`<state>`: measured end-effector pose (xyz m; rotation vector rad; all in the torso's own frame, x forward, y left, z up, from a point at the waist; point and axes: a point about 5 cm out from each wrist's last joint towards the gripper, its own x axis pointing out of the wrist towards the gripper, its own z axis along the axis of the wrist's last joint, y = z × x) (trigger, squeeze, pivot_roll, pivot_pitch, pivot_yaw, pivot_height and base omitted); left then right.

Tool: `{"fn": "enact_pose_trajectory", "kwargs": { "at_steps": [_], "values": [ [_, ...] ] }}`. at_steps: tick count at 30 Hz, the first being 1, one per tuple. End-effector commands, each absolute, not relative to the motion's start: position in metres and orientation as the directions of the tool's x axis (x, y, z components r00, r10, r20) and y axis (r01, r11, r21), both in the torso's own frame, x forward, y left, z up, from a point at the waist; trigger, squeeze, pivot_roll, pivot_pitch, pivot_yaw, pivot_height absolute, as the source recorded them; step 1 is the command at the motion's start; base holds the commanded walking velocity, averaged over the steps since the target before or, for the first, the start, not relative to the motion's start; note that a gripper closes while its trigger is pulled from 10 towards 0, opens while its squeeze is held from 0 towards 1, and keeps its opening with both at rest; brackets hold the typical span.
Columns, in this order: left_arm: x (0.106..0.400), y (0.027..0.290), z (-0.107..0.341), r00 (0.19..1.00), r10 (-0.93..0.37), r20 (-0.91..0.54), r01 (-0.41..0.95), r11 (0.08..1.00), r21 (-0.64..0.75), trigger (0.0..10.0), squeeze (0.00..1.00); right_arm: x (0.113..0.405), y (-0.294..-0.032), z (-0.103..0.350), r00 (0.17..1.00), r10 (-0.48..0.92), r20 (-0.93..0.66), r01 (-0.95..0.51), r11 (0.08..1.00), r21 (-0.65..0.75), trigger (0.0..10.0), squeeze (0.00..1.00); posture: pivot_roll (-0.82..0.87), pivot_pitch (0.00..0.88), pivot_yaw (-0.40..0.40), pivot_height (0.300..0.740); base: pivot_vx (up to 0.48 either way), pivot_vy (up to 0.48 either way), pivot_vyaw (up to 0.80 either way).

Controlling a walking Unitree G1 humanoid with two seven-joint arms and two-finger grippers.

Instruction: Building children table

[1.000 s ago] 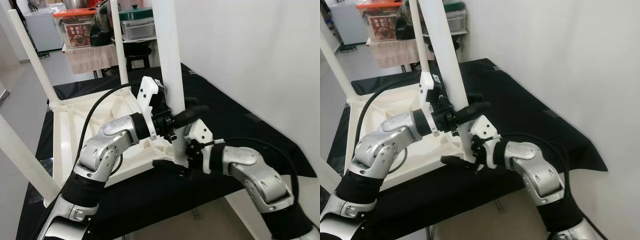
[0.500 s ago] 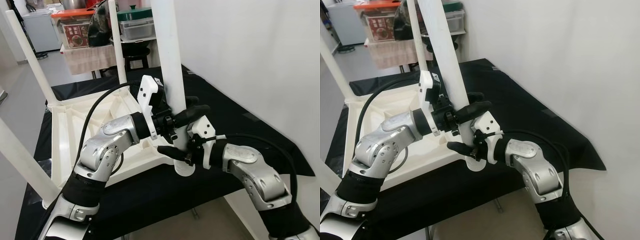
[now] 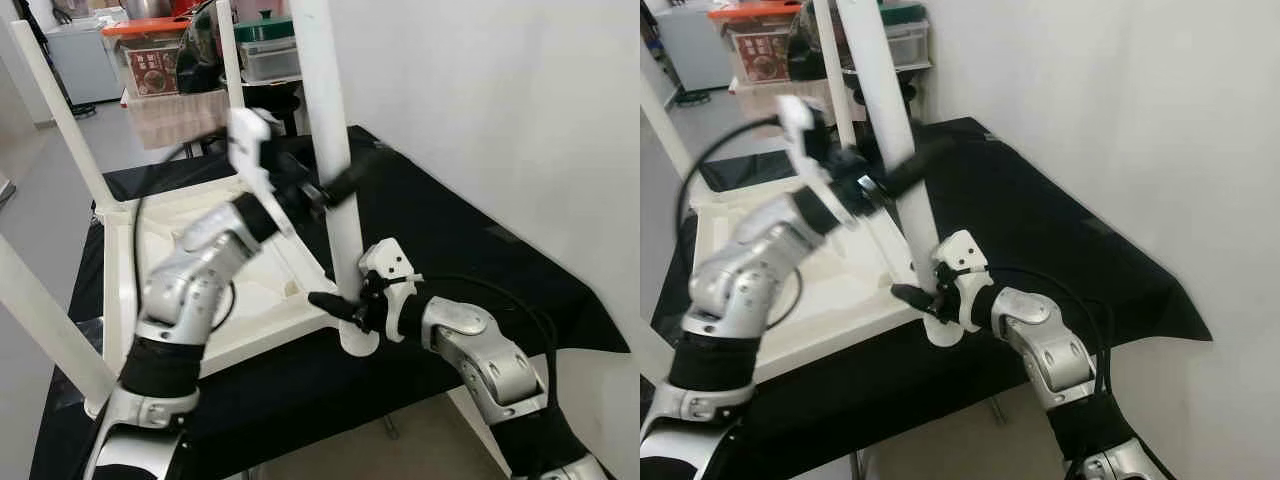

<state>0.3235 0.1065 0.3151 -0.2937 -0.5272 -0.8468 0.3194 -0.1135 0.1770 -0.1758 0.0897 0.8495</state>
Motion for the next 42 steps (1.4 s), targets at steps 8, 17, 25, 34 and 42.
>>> {"fn": "enact_pose_trajectory", "kwargs": {
  "at_steps": [8,17,25,34,42],
  "values": [
    [0.335,0.157,0.319,0.683,-0.442,0.582,0.622,0.77,-0.144,10.0,1.0,0.347,-0.144,0.207,0.857,0.51,0.072,-0.514,0.857,0.044,0.0,0.0,-0.1,0.0,0.015,0.74,0.0,0.0,0.0],
    [0.323,0.119,0.231,0.803,-0.516,0.298,0.571,0.81,-0.137,10.0,0.0,0.346,-0.143,0.216,0.892,0.399,0.214,-0.426,0.9,0.095,10.0,0.0,-0.1,0.0,0.015,0.74,0.0,0.0,0.0],
    [0.301,0.114,0.178,0.808,-0.571,0.146,0.588,0.793,-0.157,10.0,0.0,0.329,-0.121,0.206,0.8,0.552,0.237,-0.59,0.795,0.142,10.0,0.14,-0.09,0.0,0.016,0.74,0.0,0.0,0.5],
    [0.278,0.102,0.158,0.79,-0.602,0.116,0.61,0.75,-0.255,10.0,0.0,0.324,-0.112,0.205,0.75,0.611,0.253,-0.648,0.757,0.091,10.0,0.0,-0.08,0.0,0.011,0.74,0.0,-0.033,0.8],
    [0.271,0.101,0.152,0.792,-0.605,0.081,0.604,0.756,-0.25,10.0,0.0,0.322,-0.112,0.199,0.746,0.627,0.224,-0.654,0.753,0.071,10.0,0.0,-0.08,0.0,0.011,0.74,0.0,-0.291,0.8]
  ]
}}
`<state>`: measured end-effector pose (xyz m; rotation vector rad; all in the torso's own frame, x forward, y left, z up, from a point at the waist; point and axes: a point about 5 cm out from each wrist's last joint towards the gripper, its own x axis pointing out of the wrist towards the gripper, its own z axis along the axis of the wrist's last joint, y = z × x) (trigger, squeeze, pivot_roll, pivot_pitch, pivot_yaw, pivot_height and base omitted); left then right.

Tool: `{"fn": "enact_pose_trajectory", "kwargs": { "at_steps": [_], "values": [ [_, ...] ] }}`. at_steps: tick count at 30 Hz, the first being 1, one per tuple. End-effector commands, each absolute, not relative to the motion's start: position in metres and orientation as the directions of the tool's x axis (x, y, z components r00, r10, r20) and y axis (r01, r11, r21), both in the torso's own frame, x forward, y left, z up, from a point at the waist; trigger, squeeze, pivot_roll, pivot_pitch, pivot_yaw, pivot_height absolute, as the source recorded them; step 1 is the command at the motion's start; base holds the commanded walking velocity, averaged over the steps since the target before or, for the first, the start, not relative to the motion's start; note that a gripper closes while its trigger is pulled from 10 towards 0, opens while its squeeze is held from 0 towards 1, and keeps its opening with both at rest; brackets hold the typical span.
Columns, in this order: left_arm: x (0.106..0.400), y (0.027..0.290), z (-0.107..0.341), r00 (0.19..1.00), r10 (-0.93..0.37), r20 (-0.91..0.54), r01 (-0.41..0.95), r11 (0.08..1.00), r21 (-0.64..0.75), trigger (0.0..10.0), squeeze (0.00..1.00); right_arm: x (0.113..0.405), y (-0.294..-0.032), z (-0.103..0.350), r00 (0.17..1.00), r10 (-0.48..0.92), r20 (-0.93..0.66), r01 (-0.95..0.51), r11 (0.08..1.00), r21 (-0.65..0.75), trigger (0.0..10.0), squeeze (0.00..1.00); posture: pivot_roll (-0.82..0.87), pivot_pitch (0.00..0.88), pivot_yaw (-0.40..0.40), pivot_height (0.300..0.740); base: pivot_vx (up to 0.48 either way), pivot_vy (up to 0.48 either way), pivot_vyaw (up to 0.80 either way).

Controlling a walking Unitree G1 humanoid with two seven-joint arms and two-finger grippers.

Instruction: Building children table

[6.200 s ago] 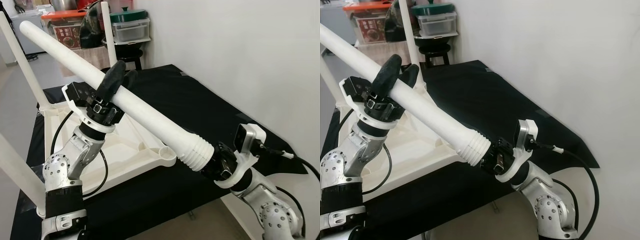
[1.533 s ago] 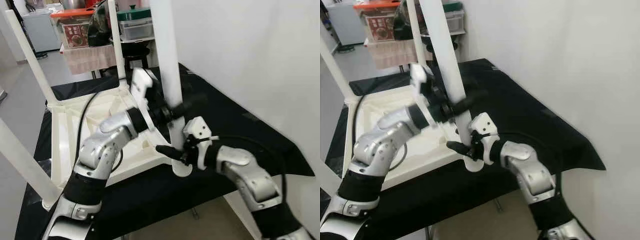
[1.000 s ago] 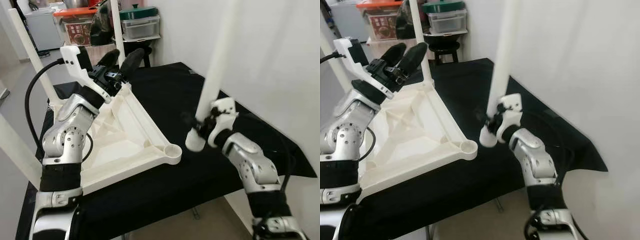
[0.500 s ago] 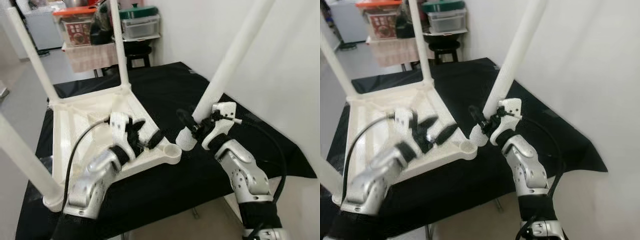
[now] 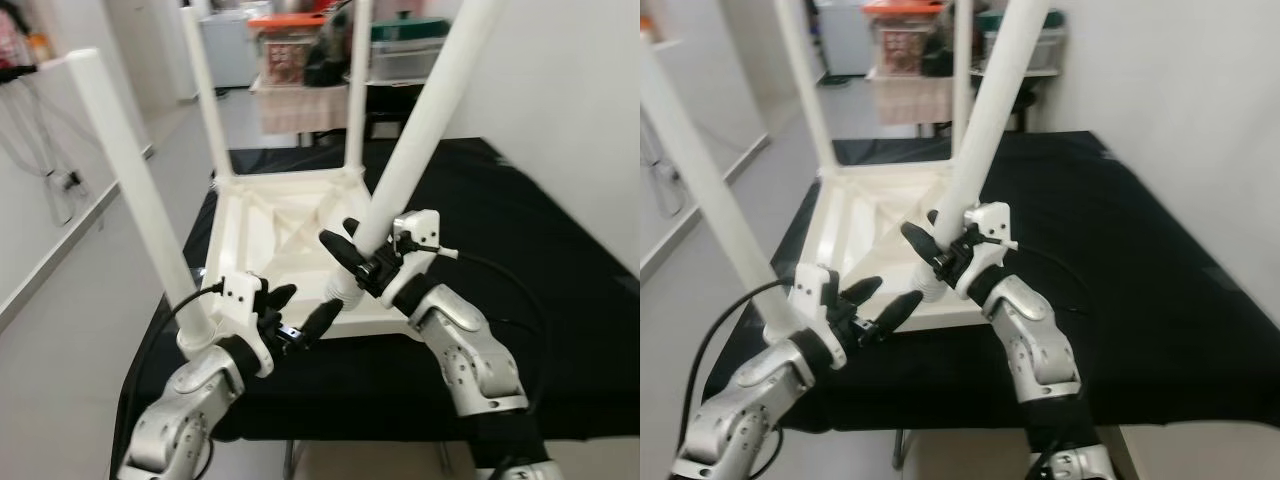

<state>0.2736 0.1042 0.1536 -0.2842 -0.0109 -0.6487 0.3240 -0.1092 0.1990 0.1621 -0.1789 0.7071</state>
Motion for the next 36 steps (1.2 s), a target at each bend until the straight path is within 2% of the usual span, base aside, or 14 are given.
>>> {"fn": "enact_pose_trajectory", "kwargs": {
  "at_steps": [1,13,19,20,21,26,30,36],
  "values": [
    [0.271,0.101,0.152,0.792,-0.605,0.081,0.604,0.756,-0.25,10.0,0.0,0.322,-0.112,0.199,0.746,0.627,0.224,-0.654,0.753,0.071,10.0,0.0,-0.08,0.0,0.011,0.74,0.0,0.0,0.8],
    [0.257,0.097,0.147,0.717,-0.697,0.014,0.681,0.696,-0.228,10.0,0.0,0.317,-0.108,0.194,0.704,0.685,0.187,-0.702,0.711,0.037,10.0,0.0,-0.07,0.0,-0.003,0.74,0.0,0.0,0.8],
    [0.247,0.098,0.144,0.661,-0.75,-0.022,0.732,0.65,-0.203,10.0,0.0,0.315,-0.111,0.193,0.695,0.697,0.176,-0.712,0.702,0.031,10.0,0.0,-0.06,0.0,-0.007,0.74,0.0,0.0,0.0],
    [0.243,0.098,0.145,0.644,-0.765,-0.015,0.749,0.634,-0.194,2.9,0.0,0.315,-0.114,0.193,0.696,0.697,0.174,-0.711,0.703,0.028,10.0,0.0,-0.06,0.0,-0.008,0.74,0.0,0.0,0.0],
    [0.241,0.098,0.146,0.633,-0.774,-0.012,0.758,0.623,-0.192,0.0,0.0,0.315,-0.117,0.194,0.698,0.695,0.173,-0.709,0.705,0.025,10.0,0.0,-0.06,0.0,-0.008,0.74,0.0,0.0,0.0],
    [0.239,0.098,0.147,0.629,-0.777,-0.007,0.762,0.618,-0.193,0.0,0.0,0.316,-0.122,0.195,0.7,0.696,0.16,-0.708,0.706,0.026,10.0,0.0,-0.06,0.0,-0.007,0.74,0.0,0.0,0.0],
    [0.238,0.1,0.15,0.645,-0.764,0.005,0.751,0.633,-0.19,0.0,0.0,0.311,-0.123,0.195,0.666,0.73,0.152,-0.741,0.671,0.022,10.0,0.0,-0.06,0.0,-0.004,0.74,0.0,0.0,-0.8],
    [0.239,0.102,0.15,0.661,-0.75,0.007,0.739,0.649,-0.178,0.0,0.0,0.31,-0.127,0.194,0.663,0.735,0.141,-0.743,0.669,0.011,10.0,0.0,-0.06,0.0,-0.004,0.74,0.0,0.0,-0.8]
  ]
}}
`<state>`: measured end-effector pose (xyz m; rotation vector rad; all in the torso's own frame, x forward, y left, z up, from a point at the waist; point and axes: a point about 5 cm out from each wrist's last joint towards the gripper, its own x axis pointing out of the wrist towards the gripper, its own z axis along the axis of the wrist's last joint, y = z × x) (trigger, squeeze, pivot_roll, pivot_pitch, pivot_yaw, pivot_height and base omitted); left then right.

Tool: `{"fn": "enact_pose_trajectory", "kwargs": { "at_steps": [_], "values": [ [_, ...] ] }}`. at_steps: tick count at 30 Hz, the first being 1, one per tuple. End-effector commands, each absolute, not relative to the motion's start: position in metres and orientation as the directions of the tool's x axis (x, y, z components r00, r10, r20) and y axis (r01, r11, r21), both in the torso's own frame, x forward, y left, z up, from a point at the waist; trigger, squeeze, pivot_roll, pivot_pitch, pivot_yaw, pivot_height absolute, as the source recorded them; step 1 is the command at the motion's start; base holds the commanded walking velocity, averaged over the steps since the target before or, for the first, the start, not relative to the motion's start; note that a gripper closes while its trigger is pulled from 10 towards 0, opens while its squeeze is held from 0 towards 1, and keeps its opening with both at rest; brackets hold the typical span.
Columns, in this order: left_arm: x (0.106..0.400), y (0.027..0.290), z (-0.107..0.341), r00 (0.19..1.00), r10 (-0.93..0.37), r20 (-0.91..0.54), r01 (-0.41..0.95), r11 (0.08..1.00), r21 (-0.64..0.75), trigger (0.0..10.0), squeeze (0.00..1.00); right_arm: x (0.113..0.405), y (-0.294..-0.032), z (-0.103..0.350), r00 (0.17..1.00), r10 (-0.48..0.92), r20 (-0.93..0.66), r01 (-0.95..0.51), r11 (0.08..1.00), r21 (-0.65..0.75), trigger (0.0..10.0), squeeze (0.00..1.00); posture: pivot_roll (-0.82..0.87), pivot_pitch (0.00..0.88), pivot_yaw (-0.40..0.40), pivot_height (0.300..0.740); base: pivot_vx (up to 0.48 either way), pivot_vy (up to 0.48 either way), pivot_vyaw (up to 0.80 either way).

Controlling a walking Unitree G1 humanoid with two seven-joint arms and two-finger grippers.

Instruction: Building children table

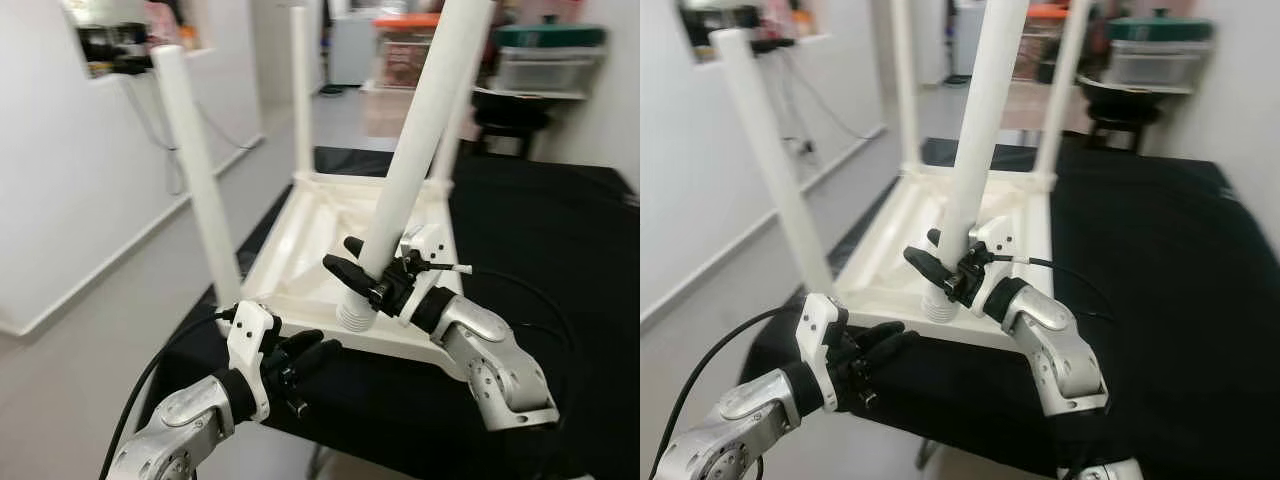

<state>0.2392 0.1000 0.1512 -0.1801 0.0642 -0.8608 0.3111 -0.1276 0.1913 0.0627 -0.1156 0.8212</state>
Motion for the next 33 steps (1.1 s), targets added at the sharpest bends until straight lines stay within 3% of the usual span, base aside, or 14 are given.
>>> {"fn": "enact_pose_trajectory", "kwargs": {
  "at_steps": [1,9,10,20,24,27,28,33],
  "values": [
    [0.239,0.103,0.151,0.664,-0.747,0.007,0.738,0.654,-0.166,0.0,0.0,0.311,-0.131,0.195,0.664,0.735,0.137,-0.743,0.67,0.005,10.0,0.0,-0.06,0.0,-0.006,0.74,0.0,0.0,-0.8],
    [0.242,0.106,0.151,0.687,-0.726,-0.001,0.72,0.681,-0.133,0.0,0.0,0.314,-0.144,0.201,0.67,0.731,0.131,-0.736,0.677,-0.011,10.0,0.0,-0.06,0.0,-0.006,0.74,0.0,0.0,-0.8],
    [0.246,0.108,0.15,0.713,-0.701,-0.017,0.697,0.711,-0.097,10.0,0.0,0.314,-0.146,0.202,0.671,0.73,0.131,-0.735,0.678,-0.011,10.0,0.0,-0.06,0.0,-0.005,0.74,0.0,0.0,-0.8],
    [0.248,0.109,0.152,0.735,-0.678,0.006,0.677,0.734,-0.066,10.0,0.0,0.312,-0.142,0.199,0.661,0.739,0.127,-0.744,0.668,-0.014,10.0,0.0,-0.06,0.0,-0.008,0.74,0.0,0.0,-0.8],
    [0.246,0.109,0.152,0.725,-0.689,-0.002,0.687,0.723,-0.07,10.0,0.0,0.31,-0.137,0.2,0.643,0.752,0.141,-0.759,0.651,-0.011,10.0,0.0,-0.06,0.0,-0.01,0.74,0.0,-0.352,0.0],
    [0.246,0.108,0.151,0.732,-0.682,0.006,0.68,0.729,-0.078,10.0,0.0,0.308,-0.135,0.2,0.62,0.774,0.129,-0.779,0.627,-0.017,10.0,0.0,-0.06,0.0,-0.01,0.74,0.0,0.0,0.0],
    [0.246,0.108,0.15,0.736,-0.677,-0.004,0.675,0.734,-0.071,10.0,0.0,0.302,-0.132,0.2,0.571,0.811,0.127,-0.817,0.577,-0.013,10.0,0.0,-0.06,0.0,-0.01,0.74,0.0,0.0,-0.8],
    [0.244,0.108,0.15,0.734,-0.679,-0.018,0.677,0.733,-0.06,10.0,0.0,0.296,-0.13,0.2,0.521,0.845,0.118,-0.85,0.527,-0.019,10.0,0.0,-0.06,0.0,-0.011,0.74,0.0,0.0,-0.8]
  ]
}}
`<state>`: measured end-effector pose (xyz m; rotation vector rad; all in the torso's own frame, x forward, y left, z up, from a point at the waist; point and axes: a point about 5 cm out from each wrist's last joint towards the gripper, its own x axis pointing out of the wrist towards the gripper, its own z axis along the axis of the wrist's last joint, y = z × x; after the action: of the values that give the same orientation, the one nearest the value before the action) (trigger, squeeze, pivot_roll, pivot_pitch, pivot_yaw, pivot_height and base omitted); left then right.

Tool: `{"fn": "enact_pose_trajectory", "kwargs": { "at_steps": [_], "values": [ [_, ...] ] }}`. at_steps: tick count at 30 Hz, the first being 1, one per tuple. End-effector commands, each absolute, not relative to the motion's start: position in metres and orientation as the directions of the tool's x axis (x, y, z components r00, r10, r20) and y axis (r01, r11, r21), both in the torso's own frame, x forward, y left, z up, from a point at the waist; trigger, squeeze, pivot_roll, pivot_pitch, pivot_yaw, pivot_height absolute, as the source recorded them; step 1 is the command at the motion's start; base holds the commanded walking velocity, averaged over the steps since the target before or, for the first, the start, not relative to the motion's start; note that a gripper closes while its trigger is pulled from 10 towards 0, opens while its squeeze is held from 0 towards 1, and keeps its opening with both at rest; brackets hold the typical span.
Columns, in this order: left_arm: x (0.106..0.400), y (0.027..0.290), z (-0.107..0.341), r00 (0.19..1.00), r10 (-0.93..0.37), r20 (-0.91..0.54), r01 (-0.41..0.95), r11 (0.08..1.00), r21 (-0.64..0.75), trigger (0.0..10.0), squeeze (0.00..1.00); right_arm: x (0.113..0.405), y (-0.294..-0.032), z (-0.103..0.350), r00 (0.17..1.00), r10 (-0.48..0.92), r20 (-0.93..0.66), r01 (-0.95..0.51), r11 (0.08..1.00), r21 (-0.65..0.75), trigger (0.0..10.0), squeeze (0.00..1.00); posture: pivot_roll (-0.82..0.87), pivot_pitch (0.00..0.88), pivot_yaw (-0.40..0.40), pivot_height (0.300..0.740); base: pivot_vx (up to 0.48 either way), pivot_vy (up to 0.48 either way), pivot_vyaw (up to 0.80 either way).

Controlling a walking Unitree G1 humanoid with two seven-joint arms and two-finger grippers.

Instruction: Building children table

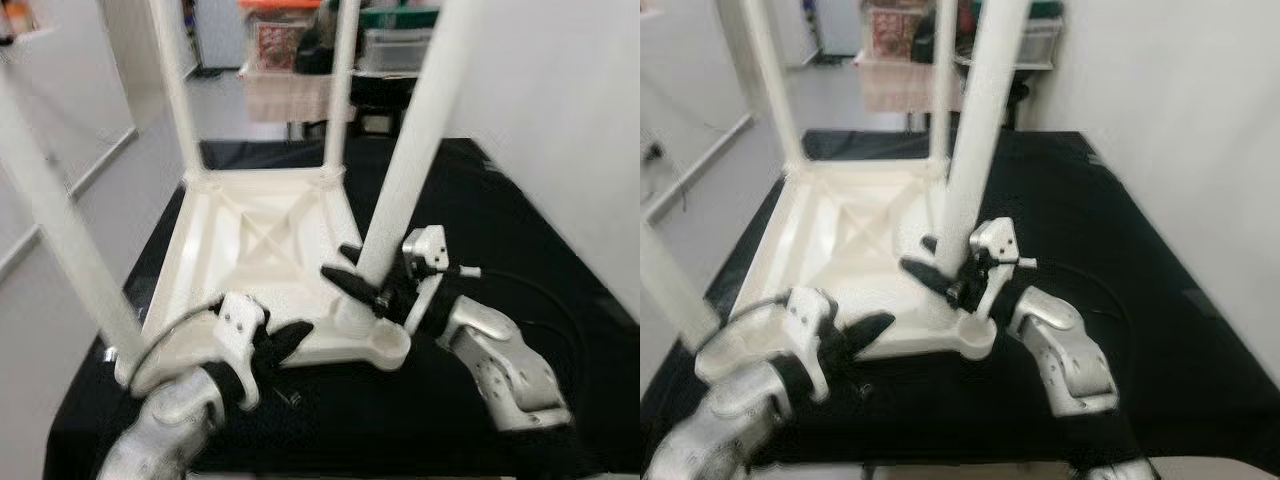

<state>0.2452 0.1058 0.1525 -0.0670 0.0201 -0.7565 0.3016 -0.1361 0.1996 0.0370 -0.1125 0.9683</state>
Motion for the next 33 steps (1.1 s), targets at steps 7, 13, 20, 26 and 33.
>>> {"fn": "enact_pose_trajectory", "kwargs": {
  "at_steps": [7,13,20,26,33],
  "values": [
    [0.242,0.113,0.146,0.756,-0.652,-0.052,0.652,0.758,-0.026,10.0,0.0,0.286,-0.123,0.195,0.418,0.905,0.079,-0.906,0.421,-0.034,10.0,0.0,-0.06,0.0,-0.012,0.74,0.0,0.0,-0.23],
    [0.242,0.119,0.145,0.809,-0.583,-0.074,0.586,0.81,0.034,10.0,0.0,0.288,-0.116,0.191,0.385,0.921,0.066,-0.922,0.387,-0.026,10.0,0.0,-0.05,0.0,-0.009,0.74,0.0,0.0,0.0],
    [0.231,0.127,0.138,0.864,-0.481,-0.148,0.497,0.861,0.109,10.0,0.0,0.317,-0.117,0.176,0.489,0.872,0.037,-0.872,0.488,0.033,10.0,0.0,-0.03,0.011,-0.014,0.74,0.0,0.0,0.0],
    [0.217,0.12,0.141,0.838,-0.525,-0.146,0.543,0.827,0.144,10.0,0.0,0.331,-0.125,0.174,0.5,0.866,0.014,-0.865,0.499,0.04,10.0,0.0,-0.01,0.052,-0.023,0.74,0.0,0.0,0.0],
    [0.199,0.115,0.147,0.812,-0.565,-0.147,0.583,0.79,0.188,10.0,0.0,0.336,-0.136,0.182,0.462,0.886,0.039,-0.886,0.459,0.061,10.0,0.0,0.01,0.132,-0.029,0.74,0.0,0.0,0.0]
  ]
}}
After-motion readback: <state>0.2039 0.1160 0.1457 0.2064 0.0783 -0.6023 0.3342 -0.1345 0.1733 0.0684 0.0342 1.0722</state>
